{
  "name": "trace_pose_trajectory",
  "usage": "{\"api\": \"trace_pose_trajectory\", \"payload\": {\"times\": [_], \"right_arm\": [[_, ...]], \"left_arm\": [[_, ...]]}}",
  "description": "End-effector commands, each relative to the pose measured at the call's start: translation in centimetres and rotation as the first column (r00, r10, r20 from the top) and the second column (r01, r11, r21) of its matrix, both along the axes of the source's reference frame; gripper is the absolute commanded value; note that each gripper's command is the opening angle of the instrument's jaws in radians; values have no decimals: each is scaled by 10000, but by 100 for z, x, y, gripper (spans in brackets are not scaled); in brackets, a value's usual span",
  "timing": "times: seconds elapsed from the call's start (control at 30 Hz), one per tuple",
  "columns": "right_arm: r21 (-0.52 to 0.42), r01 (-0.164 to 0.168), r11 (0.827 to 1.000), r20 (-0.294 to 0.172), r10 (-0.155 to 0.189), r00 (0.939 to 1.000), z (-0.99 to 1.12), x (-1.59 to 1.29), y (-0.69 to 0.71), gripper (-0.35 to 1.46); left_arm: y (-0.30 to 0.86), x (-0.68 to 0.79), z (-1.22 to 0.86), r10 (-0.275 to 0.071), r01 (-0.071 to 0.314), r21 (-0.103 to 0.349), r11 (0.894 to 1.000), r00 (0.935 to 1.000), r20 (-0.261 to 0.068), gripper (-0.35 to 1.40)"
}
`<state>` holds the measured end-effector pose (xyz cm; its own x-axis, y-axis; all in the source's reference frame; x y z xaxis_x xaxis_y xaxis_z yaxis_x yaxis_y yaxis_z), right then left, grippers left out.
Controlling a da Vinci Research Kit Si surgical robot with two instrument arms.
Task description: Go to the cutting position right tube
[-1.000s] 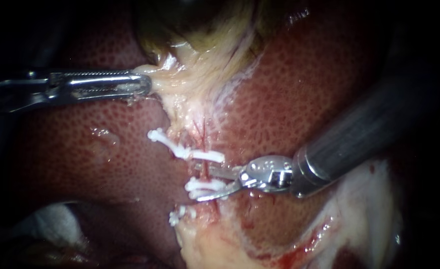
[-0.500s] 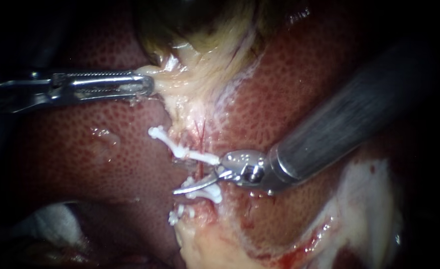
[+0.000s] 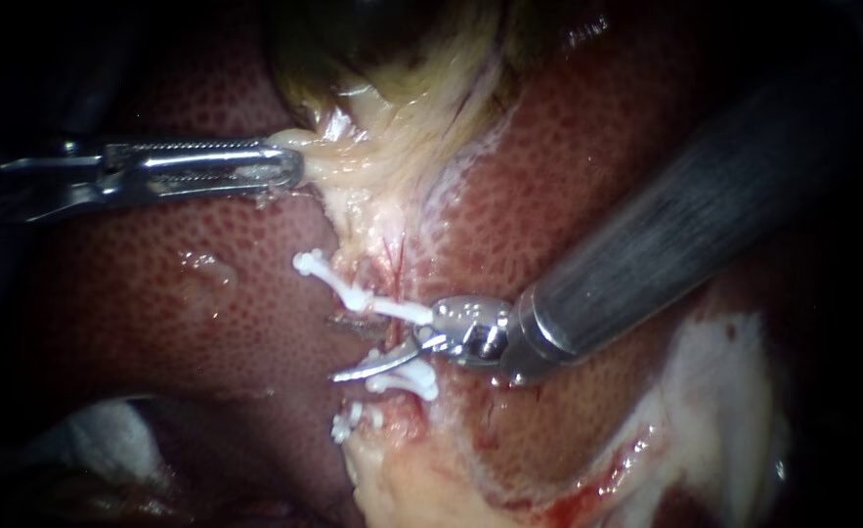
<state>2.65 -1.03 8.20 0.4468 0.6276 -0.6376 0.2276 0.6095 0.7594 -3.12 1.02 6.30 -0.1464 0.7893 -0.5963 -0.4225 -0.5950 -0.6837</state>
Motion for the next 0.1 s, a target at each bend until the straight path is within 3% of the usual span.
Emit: {"api": "trace_pose_trajectory", "payload": {"times": [0.03, 0.1], "right_arm": [[-4, 6, 10000, -6, -6, 10000, 0, -1, 0, 116], [-4, 11, 10000, -9, -11, 10000, 0, -1, 0, 116]], "left_arm": [[0, 0, 0, 3, -3, -1, 10000, 10000, 4, -35], [0, 0, 0, 3, -3, -1, 10000, 10000, 4, -35]]}}
